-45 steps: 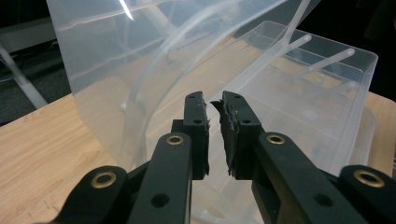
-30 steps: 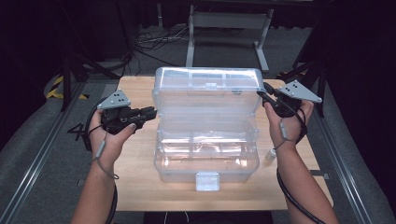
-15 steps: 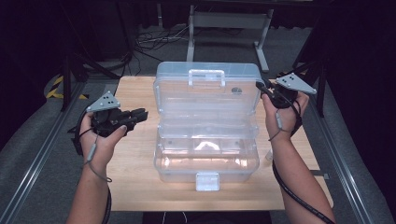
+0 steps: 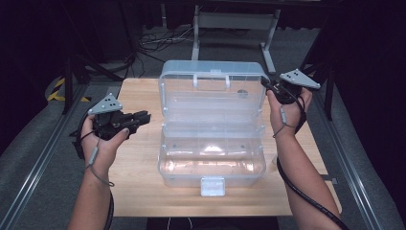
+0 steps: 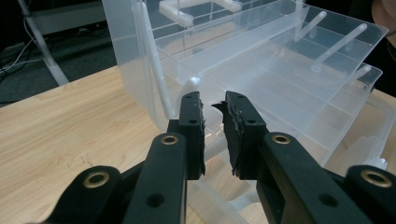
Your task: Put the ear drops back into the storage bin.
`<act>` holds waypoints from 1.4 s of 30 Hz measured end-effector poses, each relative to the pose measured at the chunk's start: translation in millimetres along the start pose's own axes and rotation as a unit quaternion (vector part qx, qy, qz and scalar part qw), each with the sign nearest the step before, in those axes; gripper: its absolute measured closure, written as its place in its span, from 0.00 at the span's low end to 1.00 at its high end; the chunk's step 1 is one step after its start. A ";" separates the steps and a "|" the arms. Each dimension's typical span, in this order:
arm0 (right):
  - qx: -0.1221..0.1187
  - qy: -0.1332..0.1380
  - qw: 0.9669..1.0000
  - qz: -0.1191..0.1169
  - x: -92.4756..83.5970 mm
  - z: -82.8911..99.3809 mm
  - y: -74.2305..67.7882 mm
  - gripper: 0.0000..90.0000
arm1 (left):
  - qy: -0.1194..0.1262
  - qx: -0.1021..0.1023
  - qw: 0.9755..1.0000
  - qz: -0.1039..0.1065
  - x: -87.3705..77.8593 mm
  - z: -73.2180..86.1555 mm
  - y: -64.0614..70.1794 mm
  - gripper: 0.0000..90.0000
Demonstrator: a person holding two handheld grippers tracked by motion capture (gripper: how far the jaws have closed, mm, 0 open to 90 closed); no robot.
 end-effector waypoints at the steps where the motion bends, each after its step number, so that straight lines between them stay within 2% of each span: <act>1: 0.000 0.000 1.000 0.000 0.0 0.0 0.0 0.90 | 0.000 0.000 1.000 0.000 0.0 0.0 0.0 0.86; 9: 0.006 0.001 1.000 0.001 7.5 0.6 0.4 0.90 | -0.004 -0.004 1.000 -0.001 0.7 3.2 -3.3 0.86; 24: -0.003 -0.002 1.000 0.002 23.1 2.1 2.3 0.91 | -0.003 -0.013 1.000 -0.011 -5.4 9.1 -8.8 0.85; 42: -0.004 -0.014 1.000 0.003 50.2 7.9 3.9 0.93 | -0.007 -0.041 0.998 -0.048 -32.5 33.9 -9.6 0.85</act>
Point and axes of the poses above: each handheld gripper's, and its own axes: x roughly forward along the jaws, z roughly out of its underside, y roughly to its right, the point moved 9 cm from there along x, roughly forward along the jaws, and after that the axes turned 14 degrees about z, right-handed, at the moved point
